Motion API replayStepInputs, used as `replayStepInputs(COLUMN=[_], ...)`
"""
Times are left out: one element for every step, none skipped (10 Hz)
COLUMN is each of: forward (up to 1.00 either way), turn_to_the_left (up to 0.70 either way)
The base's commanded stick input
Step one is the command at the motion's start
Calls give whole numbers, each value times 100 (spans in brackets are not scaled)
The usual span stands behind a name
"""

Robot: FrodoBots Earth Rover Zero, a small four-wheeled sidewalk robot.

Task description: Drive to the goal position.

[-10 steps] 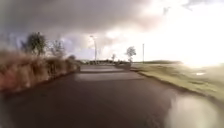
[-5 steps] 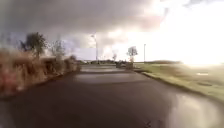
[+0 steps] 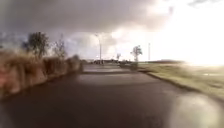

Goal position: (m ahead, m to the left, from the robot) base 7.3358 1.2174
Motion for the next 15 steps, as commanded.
replayStepInputs(forward=[70,70,70,70,70,70,70,70,70,70,70,70,70,70,70], turn_to_the_left=[0,0,0,0,0,0,0,0,0,0,0,0,0,0,0])
